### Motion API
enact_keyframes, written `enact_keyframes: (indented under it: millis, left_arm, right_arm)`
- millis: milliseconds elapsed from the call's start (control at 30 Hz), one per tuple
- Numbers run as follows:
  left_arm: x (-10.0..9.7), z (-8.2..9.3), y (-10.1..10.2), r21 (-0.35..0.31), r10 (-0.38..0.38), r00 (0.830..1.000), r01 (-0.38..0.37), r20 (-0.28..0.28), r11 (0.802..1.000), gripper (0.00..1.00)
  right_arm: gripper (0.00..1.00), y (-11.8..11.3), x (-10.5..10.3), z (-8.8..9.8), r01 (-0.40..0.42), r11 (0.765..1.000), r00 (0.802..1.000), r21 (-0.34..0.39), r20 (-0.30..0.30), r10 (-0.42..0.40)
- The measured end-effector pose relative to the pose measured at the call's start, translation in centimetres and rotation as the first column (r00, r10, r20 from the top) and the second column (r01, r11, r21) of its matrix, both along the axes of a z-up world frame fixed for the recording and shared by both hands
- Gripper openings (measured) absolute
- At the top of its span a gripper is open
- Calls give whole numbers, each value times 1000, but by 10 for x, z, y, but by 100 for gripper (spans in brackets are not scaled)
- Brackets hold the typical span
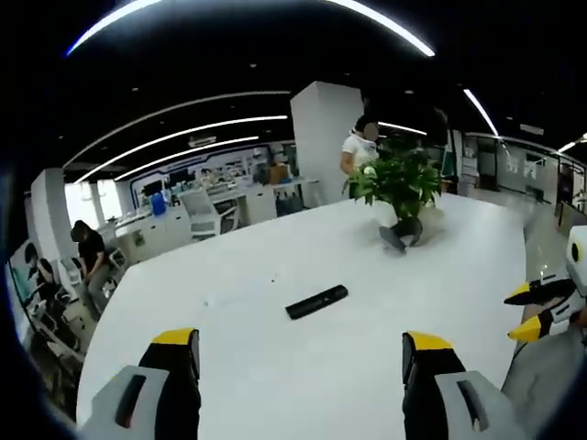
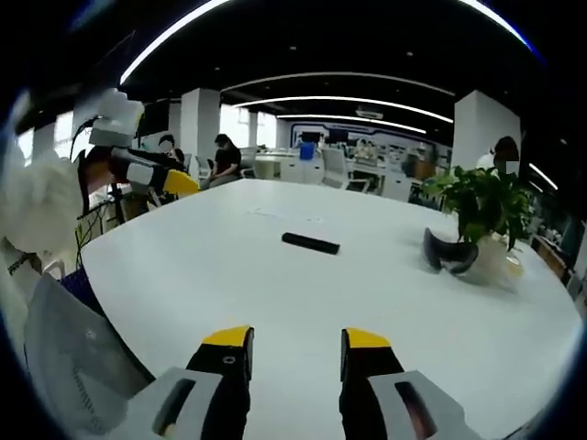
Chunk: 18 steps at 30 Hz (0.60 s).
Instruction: Press the specified remote control buttons in sequence, fully releasing each button before pressing the next.
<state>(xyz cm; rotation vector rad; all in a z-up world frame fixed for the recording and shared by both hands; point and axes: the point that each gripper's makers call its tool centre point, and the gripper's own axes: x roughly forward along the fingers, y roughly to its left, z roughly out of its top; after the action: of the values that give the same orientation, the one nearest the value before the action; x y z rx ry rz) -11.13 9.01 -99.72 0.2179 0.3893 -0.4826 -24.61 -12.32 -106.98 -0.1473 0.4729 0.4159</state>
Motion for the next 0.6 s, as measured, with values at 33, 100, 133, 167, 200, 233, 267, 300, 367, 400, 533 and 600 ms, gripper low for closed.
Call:
enact_keyframes:
  millis: [33,100,133,167,200,233,267,300,367,400,533,600]
  left_arm:
    - [4,0,-2,-2,-4,1000,4,-7,1000,94]
    - [11,1,-7,2,-19,1000,20,-17,1000,93]
    - [14,0,-9,6,-27,999,27,-24,1000,92]
    - [18,1,-11,7,-32,999,32,-25,999,91]
    - [21,2,-13,9,-39,999,39,-26,999,90]
    - [26,1,-16,12,-51,998,51,-32,999,90]
    - [29,1,-18,15,-58,998,58,-38,998,91]
    - [34,0,-21,18,-67,997,68,-39,998,91]
    - [42,-1,-26,30,-82,996,83,-44,996,91]
    - [45,-1,-28,33,-88,995,89,-46,995,90]
    - [59,-4,-38,40,-118,991,121,-65,992,89]
    - [65,-7,-45,52,-140,987,145,-83,988,87]
  right_arm:
    - [33,0,0,-1,-2,1000,1000,-2,-3,2]
    - [30,1,-1,-1,-4,1000,1000,-2,-9,4]
    - [29,1,-1,-2,-5,1000,1000,-3,-16,5]
    - [27,0,-1,-3,-3,1000,1000,-7,-22,3]
    - [27,0,-1,-4,-1,1000,1000,-9,-25,1]
    - [26,-1,-1,-4,0,1000,1000,-9,-27,0]
    - [25,-1,-1,-4,3,1000,1000,-10,-29,-3]
    - [26,-1,-1,-4,4,1000,1000,-10,-30,-4]
    - [26,-2,0,-5,6,1000,999,-14,-33,-6]
    - [25,-2,0,-6,5,1000,999,-19,-36,-6]
    - [22,-1,-1,-9,-4,1000,999,-30,-52,2]
    - [22,-1,-1,-10,-4,999,998,-34,-56,2]
